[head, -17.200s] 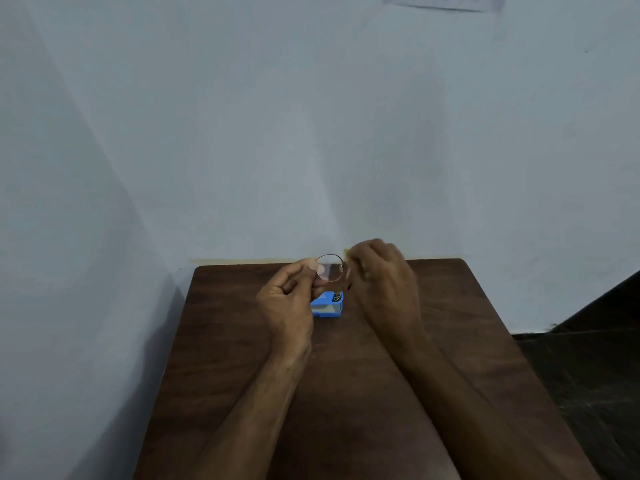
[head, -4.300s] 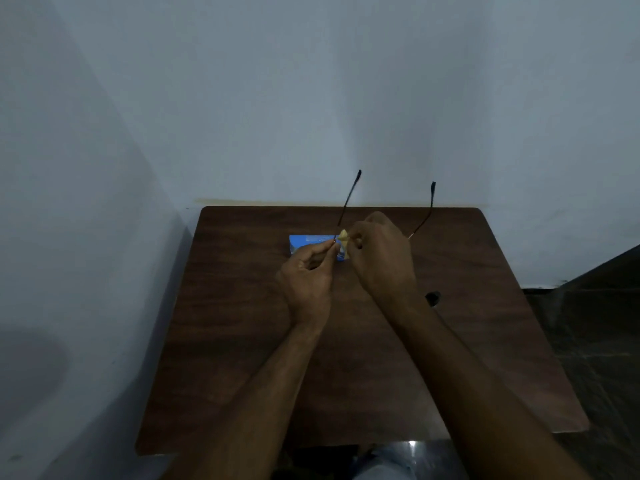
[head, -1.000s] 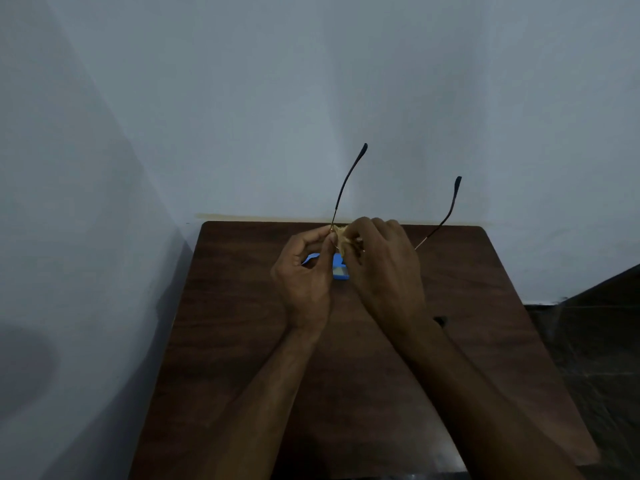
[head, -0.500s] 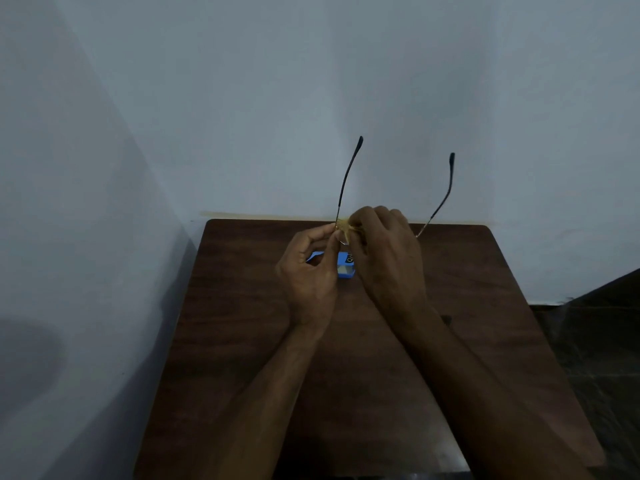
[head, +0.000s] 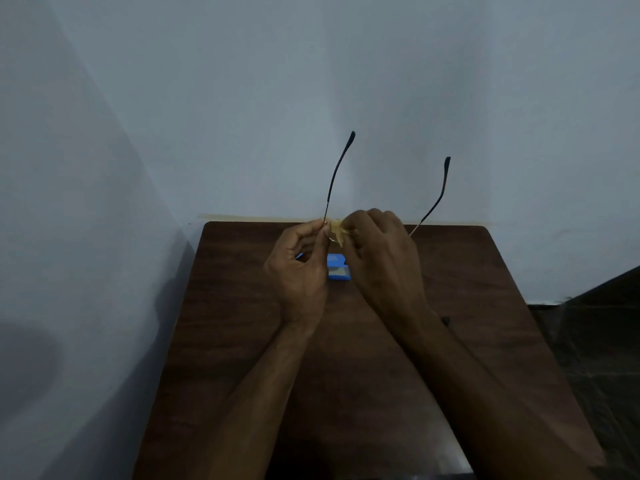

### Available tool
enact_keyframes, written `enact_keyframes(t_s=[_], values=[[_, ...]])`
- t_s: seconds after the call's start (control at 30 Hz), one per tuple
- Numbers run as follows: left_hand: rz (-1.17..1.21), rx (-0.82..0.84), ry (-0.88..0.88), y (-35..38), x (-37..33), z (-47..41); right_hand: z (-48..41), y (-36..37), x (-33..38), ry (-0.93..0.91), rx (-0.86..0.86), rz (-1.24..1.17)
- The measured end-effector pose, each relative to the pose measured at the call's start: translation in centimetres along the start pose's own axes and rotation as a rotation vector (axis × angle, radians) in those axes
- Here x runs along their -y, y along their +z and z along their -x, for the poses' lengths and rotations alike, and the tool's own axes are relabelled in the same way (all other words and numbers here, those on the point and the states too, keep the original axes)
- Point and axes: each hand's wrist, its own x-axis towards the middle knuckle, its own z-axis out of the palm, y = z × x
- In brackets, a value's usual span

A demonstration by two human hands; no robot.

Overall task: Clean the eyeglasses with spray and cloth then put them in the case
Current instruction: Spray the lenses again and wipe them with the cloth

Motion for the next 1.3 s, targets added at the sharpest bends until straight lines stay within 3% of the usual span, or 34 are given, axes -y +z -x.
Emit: enact_keyframes(t_s=[0.2,0.37,0.8,0.97,1.3], values=[[0.021,0.000,-0.031,0.0,-0.2,-0.1,-0.2,0.3,0.5,-0.028,-0.021,-0.065],[0.027,-0.046,-0.093,-0.5,-0.6,-1.1,1.3,-2.0,-1.0,0.066,-0.211,-0.049],[-0.006,-0.069,-0.095,-0.9,-1.2,-1.1,0.8,-1.6,-1.9,0.047,-0.116,0.097],[-0.026,-0.094,-0.084,-1.0,-1.4,-1.5,1.5,-1.8,-1.6,-0.007,0.004,0.061],[-0.031,-0.109,-0.076,-1.0,-1.9,-1.4,1.3,-2.1,-1.9,0.017,0.006,0.051]])
